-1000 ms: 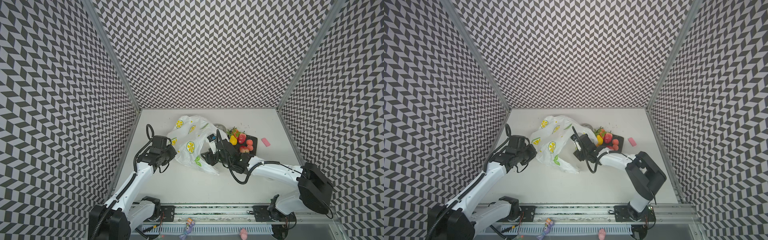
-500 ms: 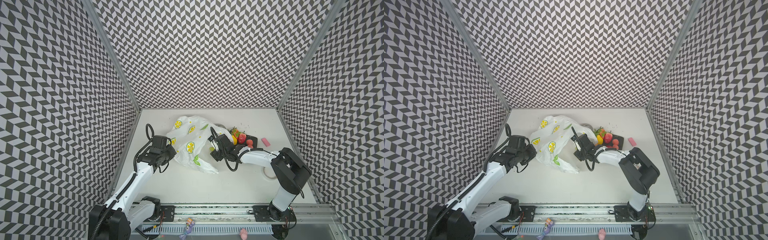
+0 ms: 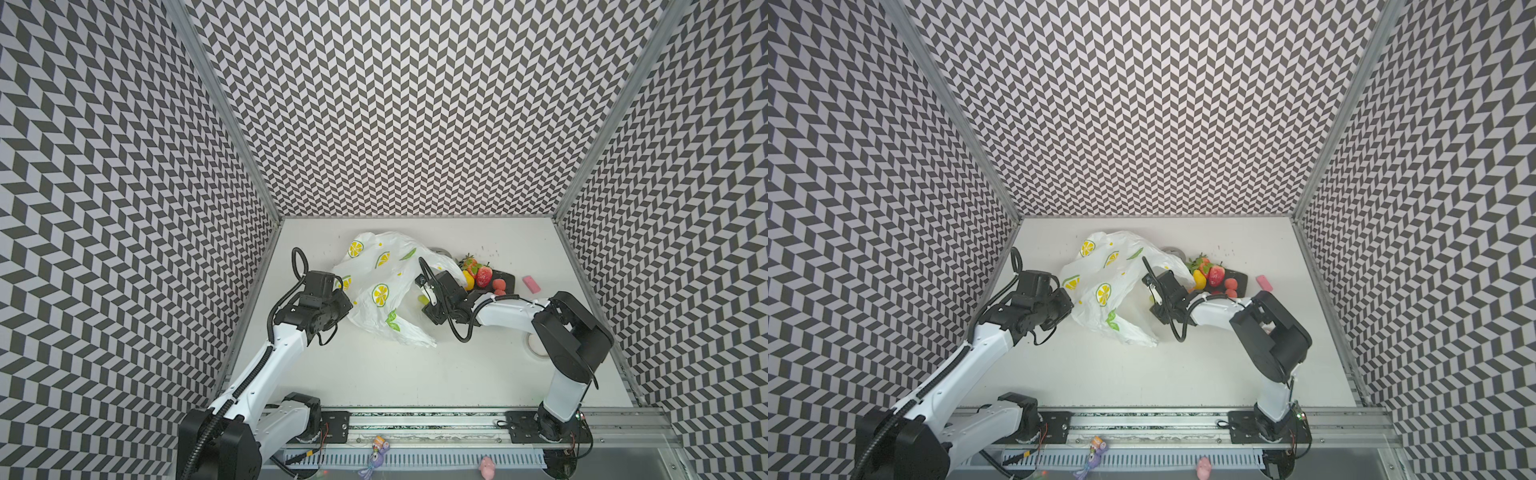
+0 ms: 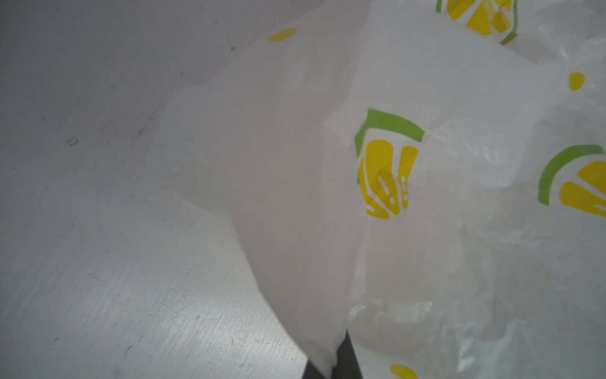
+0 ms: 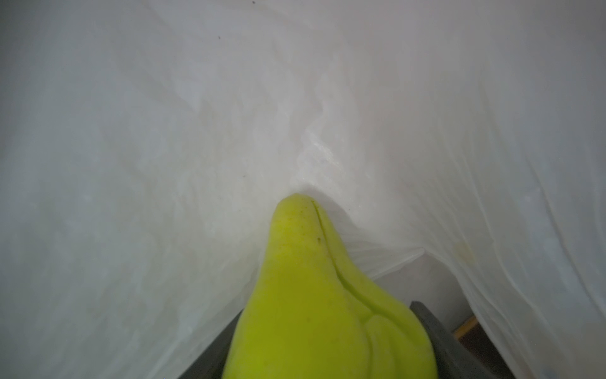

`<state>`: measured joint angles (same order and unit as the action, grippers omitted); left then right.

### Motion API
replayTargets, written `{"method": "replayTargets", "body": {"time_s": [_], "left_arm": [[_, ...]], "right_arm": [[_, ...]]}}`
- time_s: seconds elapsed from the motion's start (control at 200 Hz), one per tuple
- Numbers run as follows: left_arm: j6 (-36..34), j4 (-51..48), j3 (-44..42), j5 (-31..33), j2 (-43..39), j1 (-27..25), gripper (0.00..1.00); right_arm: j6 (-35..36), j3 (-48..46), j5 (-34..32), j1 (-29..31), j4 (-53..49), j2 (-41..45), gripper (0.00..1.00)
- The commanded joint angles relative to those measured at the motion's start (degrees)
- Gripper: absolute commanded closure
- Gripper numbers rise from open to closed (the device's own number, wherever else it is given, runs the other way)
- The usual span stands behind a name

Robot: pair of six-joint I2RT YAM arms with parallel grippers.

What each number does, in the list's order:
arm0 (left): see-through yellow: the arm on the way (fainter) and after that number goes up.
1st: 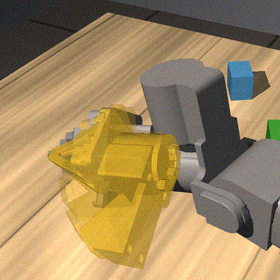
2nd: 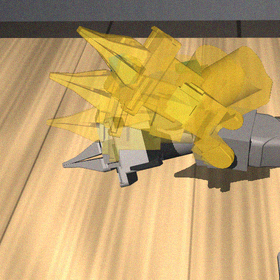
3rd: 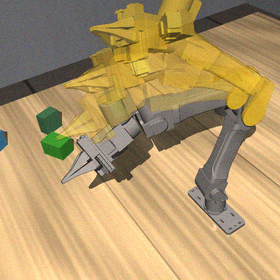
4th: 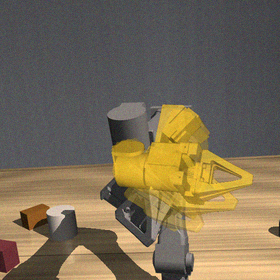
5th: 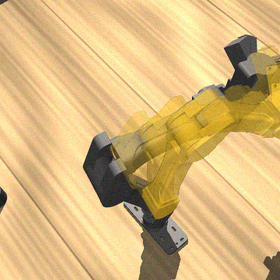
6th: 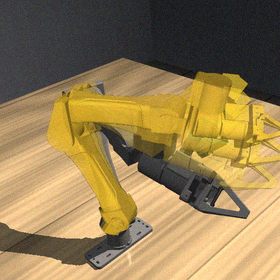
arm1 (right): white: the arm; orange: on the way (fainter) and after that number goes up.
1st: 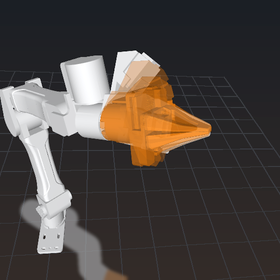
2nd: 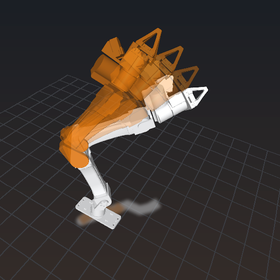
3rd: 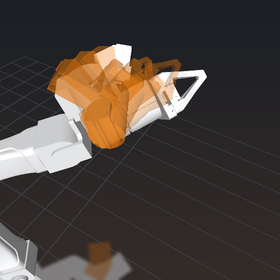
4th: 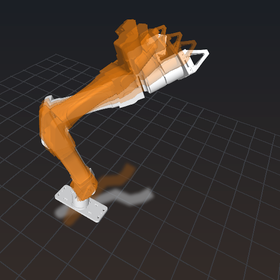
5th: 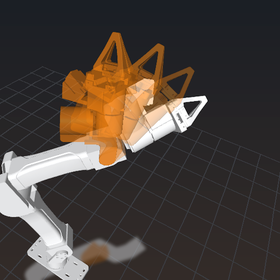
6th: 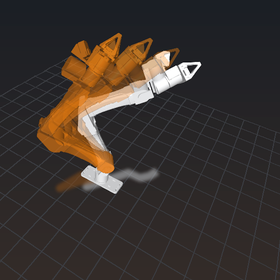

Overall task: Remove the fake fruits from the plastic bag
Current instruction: 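Pull the green pear out of the bag mouth with the right gripper, then lower the green pear onto the black pad and open the right gripper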

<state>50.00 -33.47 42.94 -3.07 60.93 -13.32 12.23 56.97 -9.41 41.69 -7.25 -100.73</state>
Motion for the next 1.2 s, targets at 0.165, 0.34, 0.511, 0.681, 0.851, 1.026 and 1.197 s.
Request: {"method": "replayTargets", "body": {"time_s": [0.165, 0.34, 0.511, 0.681, 0.851, 1.026, 1.197], "left_arm": [[-0.5, -0.4, 1.9, 1.8, 0.5, 0.1, 1.00], [0.0, -0.1, 2.1, 2.5, 0.7, 0.1, 1.00], [0.2, 0.2, 2.0, 3.9, 1.2, 0.2, 1.00], [-0.4, 1.6, 1.6, 5.2, 1.9, 0.6, 1.00], [-2.1, 4.3, 0.7, 4.5, 2.4, 2.1, 1.00], [-5.9, 9.4, -1.2, 0.3, 2.4, 5.3, 1.00], [-14.8, 10.9, -0.6, -5.6, 3.9, 12.0, 1.00]], "right_arm": [[1.4, 1.4, 1.0, -0.3, 2.1, -2.9, 0.29], [2.4, 0.7, 2.1, 0.4, 2.2, -0.2, 0.42], [1.5, -1.1, 4.4, 1.9, 1.2, 4.7, 0.49], [-0.7, -5.4, 9.5, 3.9, -1.6, 12.2, 0.49], [-4.6, -9.6, 14.3, 5.6, -5.3, 20.2, 0.49], [-12.8, -14.4, 21.7, 5.9, -7.0, 29.9, 0.49], [-23.9, -18.9, 16.0, 5.5, -9.7, 42.2, 0.50]]}}
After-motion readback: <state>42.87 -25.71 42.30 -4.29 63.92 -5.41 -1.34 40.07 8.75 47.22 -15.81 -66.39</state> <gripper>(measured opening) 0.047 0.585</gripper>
